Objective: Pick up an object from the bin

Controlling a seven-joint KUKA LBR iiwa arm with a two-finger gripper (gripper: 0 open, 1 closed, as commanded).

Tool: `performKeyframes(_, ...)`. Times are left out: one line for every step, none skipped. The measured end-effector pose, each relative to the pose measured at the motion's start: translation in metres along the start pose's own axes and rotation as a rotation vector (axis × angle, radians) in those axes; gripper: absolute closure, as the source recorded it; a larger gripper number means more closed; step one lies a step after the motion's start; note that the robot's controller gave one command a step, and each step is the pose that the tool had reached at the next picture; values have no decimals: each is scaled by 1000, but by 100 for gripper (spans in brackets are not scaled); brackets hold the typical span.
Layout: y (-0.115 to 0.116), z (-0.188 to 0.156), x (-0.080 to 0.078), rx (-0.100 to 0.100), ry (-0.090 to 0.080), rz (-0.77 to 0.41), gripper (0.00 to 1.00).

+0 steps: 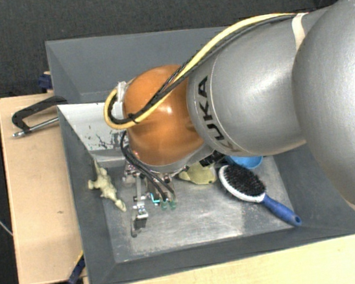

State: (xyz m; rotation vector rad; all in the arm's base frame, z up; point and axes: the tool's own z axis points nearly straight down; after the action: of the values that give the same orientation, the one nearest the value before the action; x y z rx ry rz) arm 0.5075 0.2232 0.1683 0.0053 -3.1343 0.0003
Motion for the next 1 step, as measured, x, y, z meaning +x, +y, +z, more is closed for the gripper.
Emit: performKeyframes(5,85,-20,-3,-11,21,0)
